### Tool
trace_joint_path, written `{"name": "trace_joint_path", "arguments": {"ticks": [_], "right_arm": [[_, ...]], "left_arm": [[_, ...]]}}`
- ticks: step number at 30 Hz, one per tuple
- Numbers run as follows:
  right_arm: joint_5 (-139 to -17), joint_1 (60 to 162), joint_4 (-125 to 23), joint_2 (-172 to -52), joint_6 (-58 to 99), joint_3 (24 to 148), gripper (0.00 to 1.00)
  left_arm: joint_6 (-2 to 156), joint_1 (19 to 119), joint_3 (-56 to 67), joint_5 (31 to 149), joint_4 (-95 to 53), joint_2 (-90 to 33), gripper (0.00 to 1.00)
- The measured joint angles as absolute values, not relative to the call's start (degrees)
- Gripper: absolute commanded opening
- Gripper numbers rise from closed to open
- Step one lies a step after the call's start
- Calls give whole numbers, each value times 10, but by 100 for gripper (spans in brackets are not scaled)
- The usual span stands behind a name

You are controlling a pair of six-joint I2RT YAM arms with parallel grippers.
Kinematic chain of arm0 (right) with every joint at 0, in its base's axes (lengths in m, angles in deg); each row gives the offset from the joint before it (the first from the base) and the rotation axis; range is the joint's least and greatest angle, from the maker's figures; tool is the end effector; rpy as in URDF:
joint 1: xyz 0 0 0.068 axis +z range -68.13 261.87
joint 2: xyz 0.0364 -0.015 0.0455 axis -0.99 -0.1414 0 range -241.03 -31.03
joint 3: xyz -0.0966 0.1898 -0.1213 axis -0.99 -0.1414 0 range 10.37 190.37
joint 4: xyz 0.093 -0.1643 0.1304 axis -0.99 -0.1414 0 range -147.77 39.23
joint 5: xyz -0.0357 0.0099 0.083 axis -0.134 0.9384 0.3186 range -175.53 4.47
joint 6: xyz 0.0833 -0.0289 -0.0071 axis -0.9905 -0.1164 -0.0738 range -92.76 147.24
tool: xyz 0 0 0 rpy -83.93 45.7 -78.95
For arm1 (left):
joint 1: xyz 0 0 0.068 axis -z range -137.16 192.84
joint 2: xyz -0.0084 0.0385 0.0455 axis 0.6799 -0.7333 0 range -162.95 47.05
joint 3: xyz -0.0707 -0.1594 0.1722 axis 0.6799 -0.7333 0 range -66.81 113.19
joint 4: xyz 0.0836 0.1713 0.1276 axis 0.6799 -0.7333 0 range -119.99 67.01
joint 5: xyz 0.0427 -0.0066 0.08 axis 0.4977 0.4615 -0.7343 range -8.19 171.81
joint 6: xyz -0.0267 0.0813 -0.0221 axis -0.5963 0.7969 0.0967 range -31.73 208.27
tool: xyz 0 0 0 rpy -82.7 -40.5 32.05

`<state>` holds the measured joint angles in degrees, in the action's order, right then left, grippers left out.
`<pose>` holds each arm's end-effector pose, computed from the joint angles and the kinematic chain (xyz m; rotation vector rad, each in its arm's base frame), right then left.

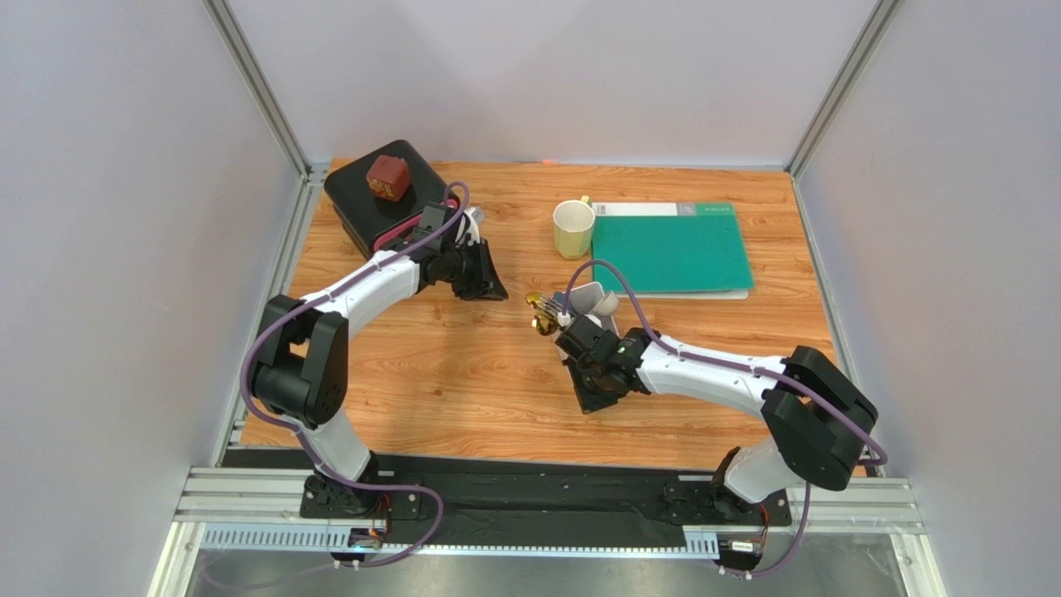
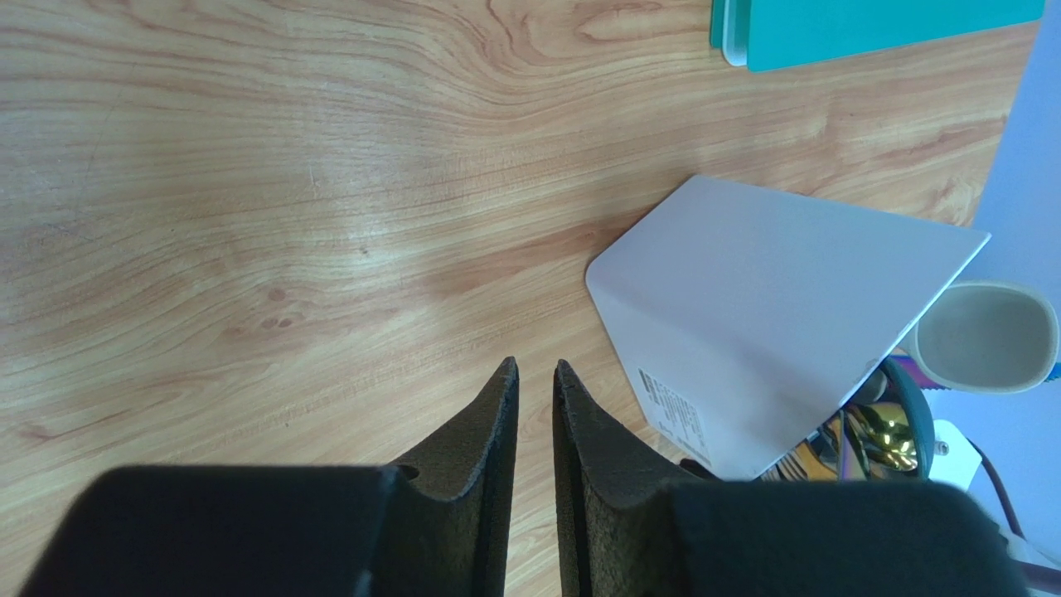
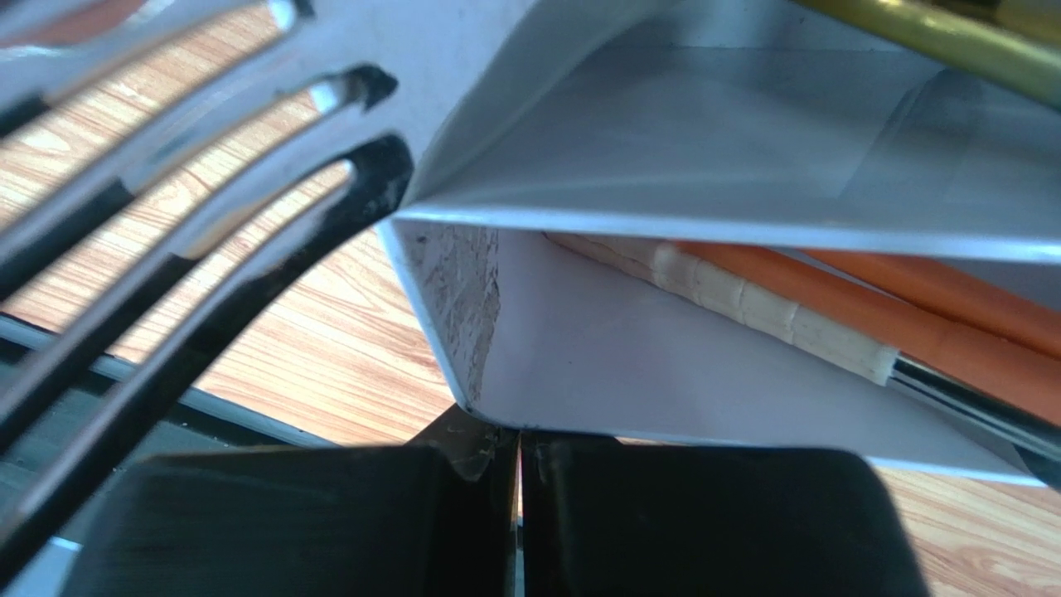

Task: Sort the eating utensils into containers
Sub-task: Move the storage box to the center of the board.

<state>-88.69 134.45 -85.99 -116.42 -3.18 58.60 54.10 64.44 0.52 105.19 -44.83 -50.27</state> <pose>0.1561 0.1968 0.1233 -0.5390 2.8147 0.2349 0.3164 -0.1588 0.1787 -0.0995 2.6008 -0.8947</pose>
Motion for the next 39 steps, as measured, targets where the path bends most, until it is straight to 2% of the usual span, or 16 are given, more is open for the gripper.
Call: {"name": "trace_joint_path", "arguments": {"ticks": [18, 35, 39], "right_arm": [[-890, 1342, -879, -1226, -19, 646, 0], [-874, 1297, -875, -1276, -20, 709, 0], [-868, 1292, -874, -1296, -23, 735, 14]], "left_arm": [[552, 644, -15, 1044, -453, -479, 23], [559, 647, -17, 1103, -452, -481, 23], [559, 649, -21, 1103, -453, -481, 23]]}}
